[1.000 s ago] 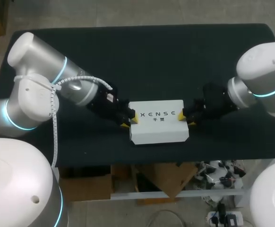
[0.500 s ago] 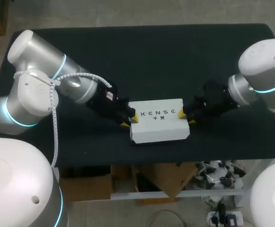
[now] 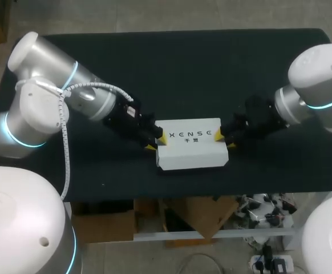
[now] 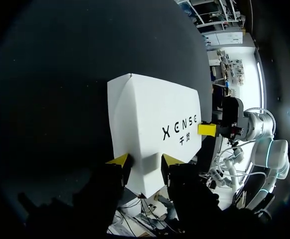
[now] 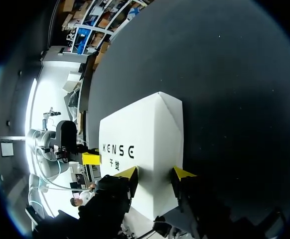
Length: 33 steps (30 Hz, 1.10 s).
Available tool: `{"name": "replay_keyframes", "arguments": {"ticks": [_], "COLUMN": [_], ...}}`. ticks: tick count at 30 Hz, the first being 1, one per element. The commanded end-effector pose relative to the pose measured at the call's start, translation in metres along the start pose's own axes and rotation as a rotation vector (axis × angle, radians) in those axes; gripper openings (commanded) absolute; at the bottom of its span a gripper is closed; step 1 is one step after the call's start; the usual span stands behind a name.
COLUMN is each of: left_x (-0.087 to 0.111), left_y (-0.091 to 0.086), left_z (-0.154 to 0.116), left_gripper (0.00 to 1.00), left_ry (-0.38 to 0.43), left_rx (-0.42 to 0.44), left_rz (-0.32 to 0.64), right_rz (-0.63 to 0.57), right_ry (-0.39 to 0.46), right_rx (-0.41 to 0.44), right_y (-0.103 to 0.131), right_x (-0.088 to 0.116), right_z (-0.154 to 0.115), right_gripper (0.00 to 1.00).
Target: Assemble the packaging by folding the flat box into shape, placing the metal phone stand inside, and closing the box properly
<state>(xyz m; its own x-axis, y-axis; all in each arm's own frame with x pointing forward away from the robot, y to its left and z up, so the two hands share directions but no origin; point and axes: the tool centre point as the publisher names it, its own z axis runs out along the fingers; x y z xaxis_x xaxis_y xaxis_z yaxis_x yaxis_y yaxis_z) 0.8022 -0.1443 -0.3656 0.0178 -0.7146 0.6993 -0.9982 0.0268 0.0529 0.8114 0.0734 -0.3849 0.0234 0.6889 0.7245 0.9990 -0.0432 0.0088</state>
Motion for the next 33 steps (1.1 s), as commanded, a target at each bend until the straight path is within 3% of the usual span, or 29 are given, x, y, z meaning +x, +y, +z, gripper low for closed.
{"name": "replay_keyframes", "arguments": {"ticks": [1,33], "left_x": [0.023,0.036], "left_y": [-0.004,-0.011], "left_z": [0.013,0.000], "left_gripper": [0.39,0.42], "left_ry": [0.001,0.008], "left_rx": [-0.029,-0.064], "left_rz": [-0.012,-0.057], "right_rz": [0.007,0.057], "right_ry": [0.010,0.027], "right_rx": [0.012,0.058], "right_y": [0.003,0.014], "right_x": [0.018,0.032], "right_z": [0.014,0.006], "right_gripper": [0.45,0.44]}}
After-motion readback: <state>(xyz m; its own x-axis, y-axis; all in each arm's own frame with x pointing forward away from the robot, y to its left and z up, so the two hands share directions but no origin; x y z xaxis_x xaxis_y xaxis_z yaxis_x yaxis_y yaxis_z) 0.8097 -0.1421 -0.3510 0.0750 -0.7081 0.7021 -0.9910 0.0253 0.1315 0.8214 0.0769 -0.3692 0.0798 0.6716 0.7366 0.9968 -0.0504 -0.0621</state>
